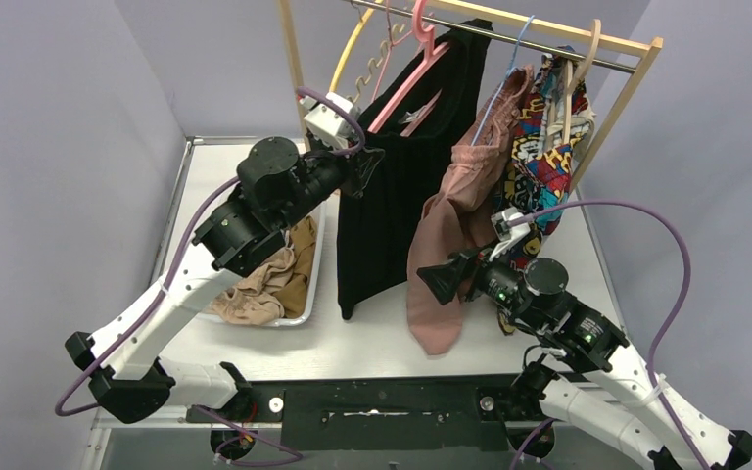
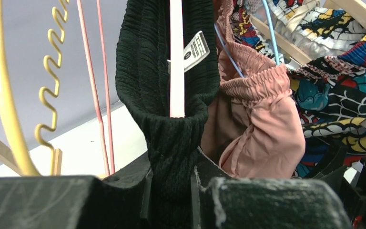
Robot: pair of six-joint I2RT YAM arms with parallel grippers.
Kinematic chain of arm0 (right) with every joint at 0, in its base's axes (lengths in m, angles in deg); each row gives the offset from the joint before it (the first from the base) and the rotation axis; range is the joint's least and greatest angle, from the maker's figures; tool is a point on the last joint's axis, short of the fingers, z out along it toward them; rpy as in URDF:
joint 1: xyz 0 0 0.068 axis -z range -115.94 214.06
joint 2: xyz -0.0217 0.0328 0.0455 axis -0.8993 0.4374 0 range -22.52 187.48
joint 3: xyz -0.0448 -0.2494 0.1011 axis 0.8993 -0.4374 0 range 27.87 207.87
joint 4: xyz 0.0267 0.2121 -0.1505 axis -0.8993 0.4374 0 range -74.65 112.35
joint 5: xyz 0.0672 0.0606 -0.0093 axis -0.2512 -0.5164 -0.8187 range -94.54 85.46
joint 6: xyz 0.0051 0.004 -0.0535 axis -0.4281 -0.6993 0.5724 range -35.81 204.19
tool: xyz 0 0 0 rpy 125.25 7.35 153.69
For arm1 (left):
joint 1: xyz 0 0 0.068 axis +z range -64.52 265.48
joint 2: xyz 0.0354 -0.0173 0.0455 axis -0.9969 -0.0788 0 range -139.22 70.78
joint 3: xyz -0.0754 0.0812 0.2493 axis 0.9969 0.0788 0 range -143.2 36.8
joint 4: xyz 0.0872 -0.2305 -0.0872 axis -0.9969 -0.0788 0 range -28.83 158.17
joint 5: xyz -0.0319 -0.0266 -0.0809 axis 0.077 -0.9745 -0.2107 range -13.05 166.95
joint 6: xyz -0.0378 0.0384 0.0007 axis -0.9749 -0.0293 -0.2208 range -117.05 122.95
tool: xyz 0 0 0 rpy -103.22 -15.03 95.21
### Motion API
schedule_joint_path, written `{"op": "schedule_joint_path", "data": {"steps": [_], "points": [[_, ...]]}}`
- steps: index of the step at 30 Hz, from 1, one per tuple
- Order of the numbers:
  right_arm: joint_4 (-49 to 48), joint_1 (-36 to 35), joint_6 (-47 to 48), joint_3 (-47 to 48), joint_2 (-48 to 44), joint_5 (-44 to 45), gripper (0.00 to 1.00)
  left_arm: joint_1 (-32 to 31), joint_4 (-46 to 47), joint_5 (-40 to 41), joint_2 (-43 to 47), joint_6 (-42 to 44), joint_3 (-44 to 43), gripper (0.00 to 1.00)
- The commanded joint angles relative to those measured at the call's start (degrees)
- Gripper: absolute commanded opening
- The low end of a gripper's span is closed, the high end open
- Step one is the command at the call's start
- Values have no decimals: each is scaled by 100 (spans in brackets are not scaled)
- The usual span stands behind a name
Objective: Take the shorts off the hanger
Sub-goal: Pick up the hanger from the clothes rod.
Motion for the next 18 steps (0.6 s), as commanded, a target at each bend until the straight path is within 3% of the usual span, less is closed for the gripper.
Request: {"op": "schedule_joint_path", "data": {"steps": [1,5,10,15,18], "points": [[169,-23,-138,-95,-298,-397,93,-29,597,-51,513,-173,236,0],[700,-30,-594,-302,-660,-602,93,-33,352,41,972,-364,1039,0],[1751,-23,-1333,-584,-1023,99,92,-44,208,20,1383,-600,1398,0],[2990,-23,-2939,-889,-1004,1809,90,-46,-10,-119,1426,-671,1423,0],[3127,-25,-3655,-1149,-861,2388,91,-47,-63,-200,1440,-710,1493,0]]}}
